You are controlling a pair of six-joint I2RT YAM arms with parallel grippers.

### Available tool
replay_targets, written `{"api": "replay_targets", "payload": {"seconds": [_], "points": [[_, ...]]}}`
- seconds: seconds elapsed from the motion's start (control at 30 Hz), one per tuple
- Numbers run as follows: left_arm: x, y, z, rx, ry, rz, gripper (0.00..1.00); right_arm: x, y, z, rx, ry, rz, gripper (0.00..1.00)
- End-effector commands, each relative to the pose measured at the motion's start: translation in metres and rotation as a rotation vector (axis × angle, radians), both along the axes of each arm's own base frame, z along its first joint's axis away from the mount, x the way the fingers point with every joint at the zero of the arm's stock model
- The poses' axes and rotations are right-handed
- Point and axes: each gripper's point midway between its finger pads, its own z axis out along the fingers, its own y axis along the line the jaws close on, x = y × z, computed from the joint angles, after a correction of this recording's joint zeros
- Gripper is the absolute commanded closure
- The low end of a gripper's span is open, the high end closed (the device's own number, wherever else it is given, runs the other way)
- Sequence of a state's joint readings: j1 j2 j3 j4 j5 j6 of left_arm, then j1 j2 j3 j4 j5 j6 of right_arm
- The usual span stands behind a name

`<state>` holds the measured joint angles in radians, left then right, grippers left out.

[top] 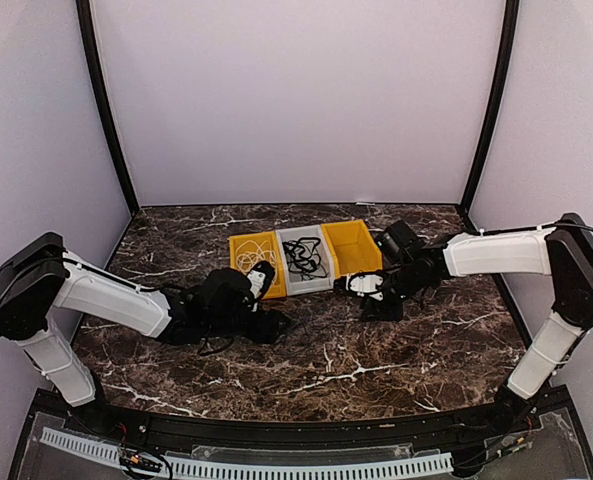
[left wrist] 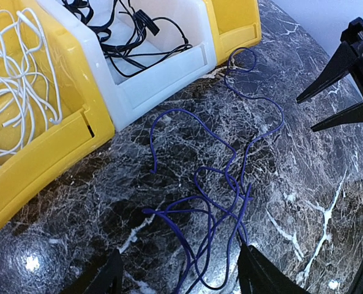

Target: Untangle the cables

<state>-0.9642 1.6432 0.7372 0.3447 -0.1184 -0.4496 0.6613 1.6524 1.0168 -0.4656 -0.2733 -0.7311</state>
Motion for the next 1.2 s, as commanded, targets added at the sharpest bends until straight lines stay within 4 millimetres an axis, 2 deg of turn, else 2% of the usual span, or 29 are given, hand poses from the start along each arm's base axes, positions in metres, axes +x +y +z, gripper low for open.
{"api": "replay_targets", "payload": {"seconds": [0.0,0.1,0.2,0.53,0.67,0.7,0.8,0.83,0.93,0.97,1.07,1.17], "points": [[-0.002,-0.002,-0.003,-0.06,0.093,0.008,0.33,0.023,0.0,-0.005,-0.074,-0.197,0.012,0.67],[-0.004,-0.003,-0.009,-0.067,0.127,0.002,0.33,0.032,0.003,-0.006,-0.104,-0.29,0.02,0.63],[-0.004,-0.002,-0.012,-0.064,0.137,0.005,0.33,0.041,0.005,-0.008,-0.166,-0.427,0.033,0.52],[-0.004,0.007,-0.005,-0.072,0.115,0.032,0.33,0.041,0.025,-0.018,-0.253,-0.616,0.168,0.53],[-0.004,0.015,0.002,-0.073,0.085,0.053,0.33,0.039,0.033,-0.022,-0.264,-0.607,0.199,0.62],[-0.004,0.018,0.001,-0.067,0.082,0.057,0.33,0.039,0.035,-0.022,-0.261,-0.608,0.202,0.67],[-0.002,0.022,0.009,-0.07,0.048,0.064,0.33,0.037,0.034,-0.02,-0.263,-0.581,0.197,0.94],[-0.001,0.023,0.012,-0.066,0.033,0.064,0.32,0.037,0.035,-0.016,-0.258,-0.577,0.189,1.0],[-0.004,0.016,0.028,-0.113,-0.032,-0.002,0.3,0.029,0.037,0.007,-0.215,-0.524,0.171,1.0],[-0.01,0.014,0.032,-0.136,-0.039,-0.039,0.3,0.022,0.042,0.019,-0.173,-0.495,0.174,1.0],[-0.02,0.004,0.059,-0.192,-0.174,-0.139,0.29,0.002,0.054,0.07,-0.041,-0.41,0.174,1.0],[-0.04,-0.013,0.105,-0.233,-0.379,-0.227,0.3,-0.021,0.065,0.112,0.083,-0.309,0.2,1.0]]}}
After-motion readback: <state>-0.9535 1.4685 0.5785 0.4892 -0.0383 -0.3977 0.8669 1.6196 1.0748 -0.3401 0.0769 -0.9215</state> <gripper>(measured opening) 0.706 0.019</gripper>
